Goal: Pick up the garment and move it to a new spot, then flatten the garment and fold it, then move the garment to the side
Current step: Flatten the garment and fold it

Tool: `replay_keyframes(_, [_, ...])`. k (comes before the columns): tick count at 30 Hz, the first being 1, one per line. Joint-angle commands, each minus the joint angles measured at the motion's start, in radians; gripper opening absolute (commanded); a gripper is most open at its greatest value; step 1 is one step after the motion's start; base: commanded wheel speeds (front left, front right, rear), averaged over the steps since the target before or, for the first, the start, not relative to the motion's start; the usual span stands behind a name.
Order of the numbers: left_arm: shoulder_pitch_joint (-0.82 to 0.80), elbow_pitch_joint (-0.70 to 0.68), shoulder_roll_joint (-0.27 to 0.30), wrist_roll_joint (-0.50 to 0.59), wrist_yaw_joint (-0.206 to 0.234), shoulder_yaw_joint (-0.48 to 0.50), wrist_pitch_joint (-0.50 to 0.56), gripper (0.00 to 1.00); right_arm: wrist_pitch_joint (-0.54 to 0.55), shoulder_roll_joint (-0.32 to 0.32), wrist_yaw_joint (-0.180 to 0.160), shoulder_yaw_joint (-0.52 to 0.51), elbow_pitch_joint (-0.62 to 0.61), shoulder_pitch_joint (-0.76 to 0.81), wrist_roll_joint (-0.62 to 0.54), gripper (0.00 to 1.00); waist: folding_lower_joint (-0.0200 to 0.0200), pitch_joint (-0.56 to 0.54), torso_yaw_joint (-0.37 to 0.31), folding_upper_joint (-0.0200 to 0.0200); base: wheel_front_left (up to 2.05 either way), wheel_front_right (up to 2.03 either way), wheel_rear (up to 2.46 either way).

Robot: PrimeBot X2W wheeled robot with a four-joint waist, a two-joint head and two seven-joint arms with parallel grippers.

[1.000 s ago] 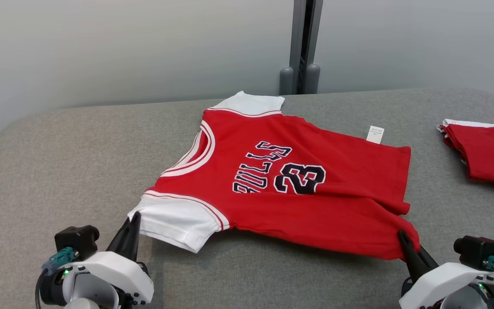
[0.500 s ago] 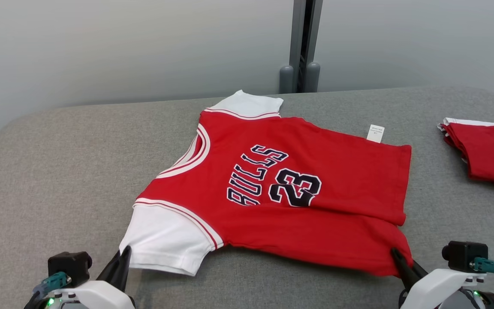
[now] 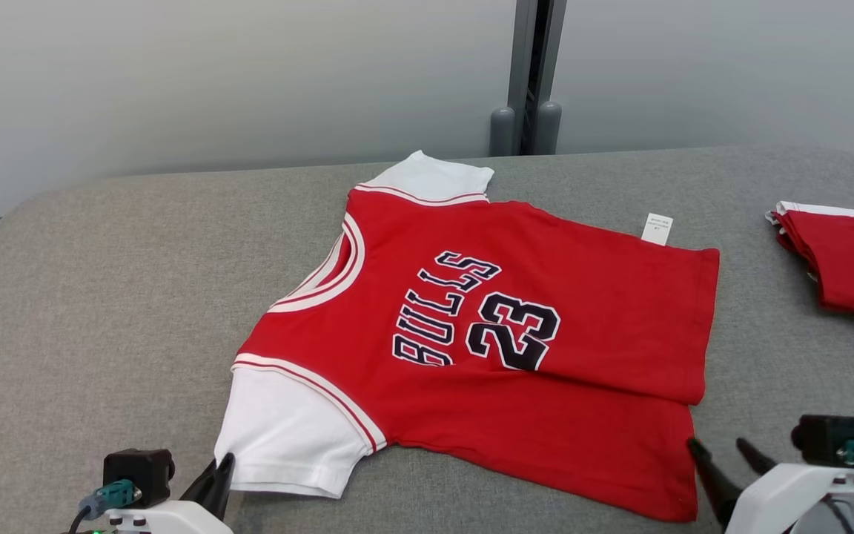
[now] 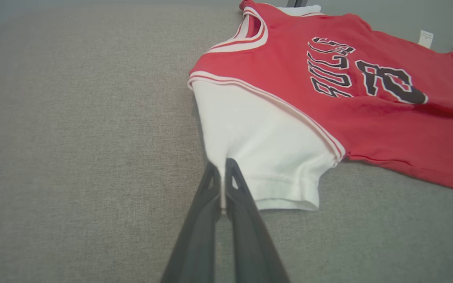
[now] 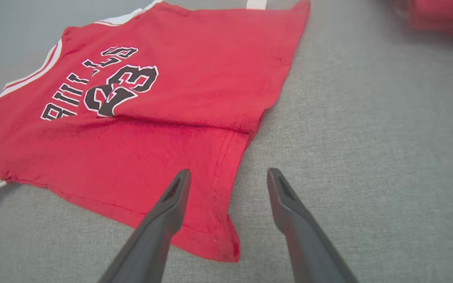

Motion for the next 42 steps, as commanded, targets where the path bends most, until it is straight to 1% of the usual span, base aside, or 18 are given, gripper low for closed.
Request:
replay_keyframes(1, [0.001,0.007,0.010,0.006,0.012,0.002,0.002,0.00,-0.016,-0.005,0.000,-0.026,-0.028,-0.010,-0.015,1.00,0.0000,0.003,0.000,0.0000,0.00,0.00,0.00])
replay_keyframes(2, [-0.003,0.009,0.015,0.017,0.017,0.003,0.000,0.42,-0.024,-0.005,0.000,-0.032,-0.036,-0.015,-0.019,1.00,0.0000,0.003,0.001,0.0000,0.00,0.00,0.00])
replay_keyframes(3, [-0.003,0.009,0.015,0.017,0.017,0.003,0.000,0.42,-0.024,-0.005,0.000,-0.032,-0.036,-0.015,-0.019,1.00,0.0000,0.003,0.001,0.0000,0.00,0.00,0.00])
replay_keyframes(4, [-0.009,0.011,0.017,0.025,0.026,0.004,-0.007,1.00,-0.034,-0.005,0.000,-0.035,-0.043,-0.019,-0.024,1.00,0.0000,0.004,0.001,0.0000,0.00,0.00,0.00])
replay_keyframes(9, [-0.053,-0.001,-0.003,0.051,0.051,0.011,-0.053,1.00,-0.099,-0.005,0.000,-0.059,-0.030,-0.071,-0.043,1.00,0.0000,0.019,0.007,0.0000,0.00,0.00,0.00])
replay_keyframes(12, [-0.087,-0.005,-0.020,0.067,0.047,-0.006,-0.076,1.00,-0.135,-0.012,0.000,-0.059,0.000,-0.124,-0.075,1.00,0.0000,0.037,0.023,0.0000,0.00,0.00,0.00])
replay_keyframes(14, [-0.119,-0.009,-0.033,0.077,0.041,-0.016,-0.098,1.00,-0.155,-0.021,0.000,-0.068,0.029,-0.171,-0.077,1.00,0.0000,0.054,0.039,0.0000,0.00,0.00,0.00])
replay_keyframes(17, [-0.168,-0.010,-0.056,0.092,0.026,-0.032,-0.141,1.00,-0.188,-0.057,0.000,-0.091,0.086,-0.250,-0.083,1.00,0.0000,0.089,0.072,0.0000,0.00,0.00,0.00])
replay_keyframes(20, [-0.209,-0.005,-0.087,0.101,0.004,-0.053,-0.188,1.00,-0.213,-0.101,0.000,-0.106,0.172,-0.333,-0.088,1.00,0.0000,0.125,0.105,0.0000,0.00,0.00,0.00])
replay_keyframes(22, [-0.225,0.007,-0.105,0.097,-0.008,-0.068,-0.202,1.00,-0.223,-0.115,0.000,-0.133,0.249,-0.395,-0.048,1.00,0.0000,0.146,0.121,0.0000,0.00,0.00,0.00])
replay_keyframes(25, [-0.258,0.015,-0.121,0.109,-0.024,-0.094,-0.218,1.00,-0.249,-0.177,0.000,-0.157,0.369,-0.481,-0.052,1.00,0.0000,0.185,0.146,0.0000,0.00,0.00,0.00])
replay_keyframes(30, [-0.287,0.022,-0.130,0.121,-0.046,-0.123,-0.232,1.00,-0.295,-0.235,0.000,-0.189,0.558,-0.613,-0.052,1.00,0.0000,0.238,0.179,0.0000,0.00,0.00,0.00])
replay_keyframes(34, [-0.308,0.022,-0.136,0.122,-0.052,-0.132,-0.229,1.00,-0.325,-0.274,0.000,-0.190,0.678,-0.692,-0.057,1.00,0.0000,0.278,0.198,0.0000,0.00,0.00,0.00])
replay_keyframes(42, [-0.334,0.017,-0.133,0.122,-0.046,-0.132,-0.226,1.00,-0.359,-0.329,0.000,-0.162,0.842,-0.820,-0.047,1.00,0.0000,0.347,0.220,0.0000,0.00,0.00,0.00])
